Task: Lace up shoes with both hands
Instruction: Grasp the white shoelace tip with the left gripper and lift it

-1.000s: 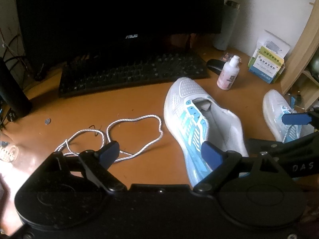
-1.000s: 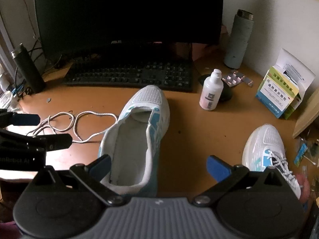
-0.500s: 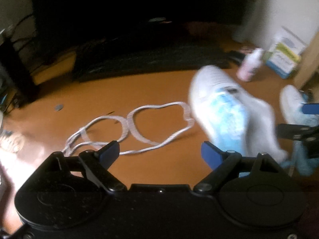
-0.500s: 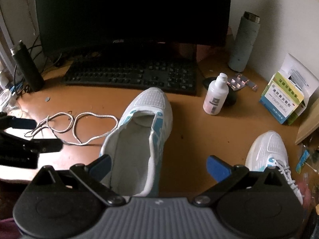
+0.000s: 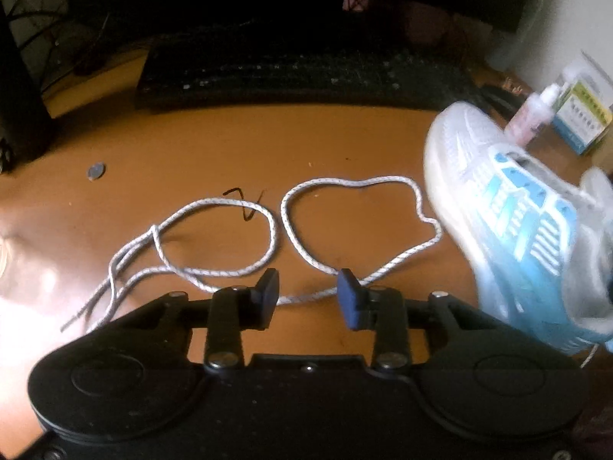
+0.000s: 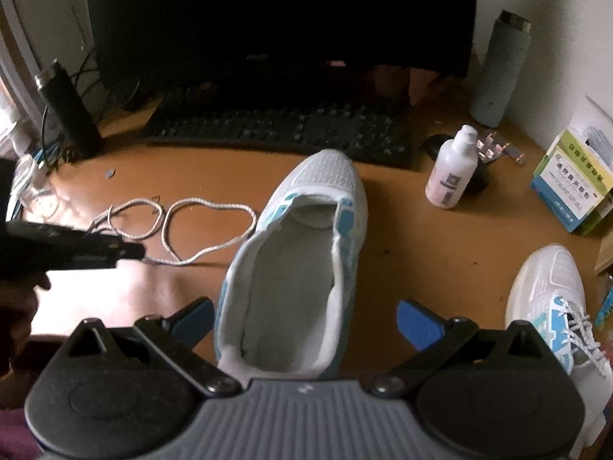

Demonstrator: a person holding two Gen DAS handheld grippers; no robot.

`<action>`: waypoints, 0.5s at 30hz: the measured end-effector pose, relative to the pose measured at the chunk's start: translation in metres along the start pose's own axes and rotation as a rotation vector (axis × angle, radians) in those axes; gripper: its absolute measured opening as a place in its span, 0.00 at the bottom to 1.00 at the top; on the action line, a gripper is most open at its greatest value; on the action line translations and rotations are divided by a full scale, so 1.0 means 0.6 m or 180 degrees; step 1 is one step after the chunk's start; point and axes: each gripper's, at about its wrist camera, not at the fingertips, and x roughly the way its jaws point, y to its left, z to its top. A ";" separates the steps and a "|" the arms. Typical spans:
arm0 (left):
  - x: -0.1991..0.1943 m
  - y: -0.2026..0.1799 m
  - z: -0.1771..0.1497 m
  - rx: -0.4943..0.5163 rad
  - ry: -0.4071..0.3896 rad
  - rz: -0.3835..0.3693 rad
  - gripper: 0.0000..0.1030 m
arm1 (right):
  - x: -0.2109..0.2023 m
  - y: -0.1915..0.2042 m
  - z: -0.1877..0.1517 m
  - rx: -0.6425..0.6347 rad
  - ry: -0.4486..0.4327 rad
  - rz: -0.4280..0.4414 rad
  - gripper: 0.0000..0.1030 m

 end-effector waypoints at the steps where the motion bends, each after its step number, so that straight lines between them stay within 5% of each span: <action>1: 0.004 -0.001 0.004 -0.0018 0.0011 0.0008 0.32 | 0.000 0.002 0.000 -0.0031 0.0009 -0.0027 0.99; 9: 0.038 -0.007 0.031 -0.0148 0.0094 0.0073 0.31 | 0.003 -0.008 -0.001 0.0046 0.0003 -0.0063 0.99; 12: 0.043 -0.013 0.026 -0.0054 0.0096 0.0061 0.03 | 0.002 -0.012 -0.001 0.0053 -0.0035 0.0007 0.99; 15: 0.034 -0.028 0.029 0.0130 0.0015 -0.0096 0.01 | 0.003 -0.013 -0.001 0.0028 -0.0082 0.0095 0.98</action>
